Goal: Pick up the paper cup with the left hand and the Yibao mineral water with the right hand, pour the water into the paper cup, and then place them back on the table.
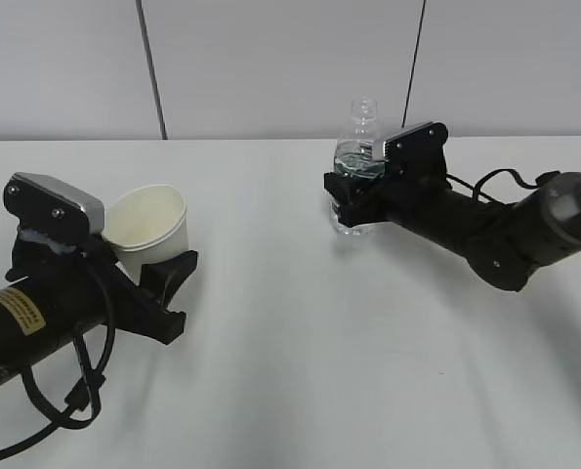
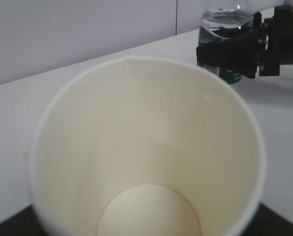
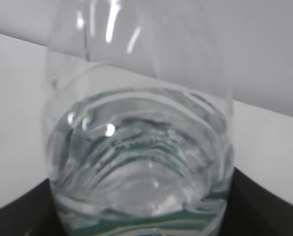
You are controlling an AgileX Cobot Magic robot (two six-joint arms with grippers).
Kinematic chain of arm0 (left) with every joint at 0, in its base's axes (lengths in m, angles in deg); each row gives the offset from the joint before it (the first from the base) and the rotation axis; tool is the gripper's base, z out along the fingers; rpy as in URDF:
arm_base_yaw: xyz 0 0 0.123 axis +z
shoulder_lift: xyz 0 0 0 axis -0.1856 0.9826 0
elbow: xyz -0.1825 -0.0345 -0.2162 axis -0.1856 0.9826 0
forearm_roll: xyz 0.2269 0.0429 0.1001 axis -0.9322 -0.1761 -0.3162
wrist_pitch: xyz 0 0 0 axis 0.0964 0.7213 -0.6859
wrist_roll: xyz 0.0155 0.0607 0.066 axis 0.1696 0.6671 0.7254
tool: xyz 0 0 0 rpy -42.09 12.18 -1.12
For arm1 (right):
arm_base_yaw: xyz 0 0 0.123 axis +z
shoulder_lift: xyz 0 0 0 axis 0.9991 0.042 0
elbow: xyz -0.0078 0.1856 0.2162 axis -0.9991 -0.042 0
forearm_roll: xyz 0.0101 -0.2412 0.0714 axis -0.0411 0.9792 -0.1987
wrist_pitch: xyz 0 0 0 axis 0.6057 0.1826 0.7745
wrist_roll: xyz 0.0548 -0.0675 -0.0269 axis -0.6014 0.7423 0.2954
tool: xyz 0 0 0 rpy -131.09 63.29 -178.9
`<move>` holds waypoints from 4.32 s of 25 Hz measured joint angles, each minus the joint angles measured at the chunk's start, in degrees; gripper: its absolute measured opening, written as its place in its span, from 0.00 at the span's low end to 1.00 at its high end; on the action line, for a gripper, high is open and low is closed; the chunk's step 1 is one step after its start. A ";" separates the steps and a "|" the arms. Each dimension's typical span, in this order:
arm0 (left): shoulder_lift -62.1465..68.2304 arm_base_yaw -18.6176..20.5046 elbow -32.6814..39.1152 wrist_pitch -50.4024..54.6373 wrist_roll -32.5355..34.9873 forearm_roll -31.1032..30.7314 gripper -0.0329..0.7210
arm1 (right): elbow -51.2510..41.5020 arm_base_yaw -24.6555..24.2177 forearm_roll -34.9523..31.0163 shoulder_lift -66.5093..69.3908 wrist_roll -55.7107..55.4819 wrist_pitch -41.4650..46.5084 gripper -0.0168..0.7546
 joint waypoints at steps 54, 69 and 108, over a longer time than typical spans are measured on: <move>4.23 -0.06 -1.02 -3.64 -3.02 -13.06 0.60 | 5.76 10.46 18.14 -4.87 33.80 -0.09 0.64; 4.61 -0.06 -2.02 -0.78 -3.90 -13.49 0.60 | 5.76 10.46 18.14 -4.87 44.68 -0.09 0.64; 5.06 -0.06 -4.21 3.34 -4.54 -14.52 0.60 | 5.89 10.46 17.34 -4.87 66.84 -0.09 0.64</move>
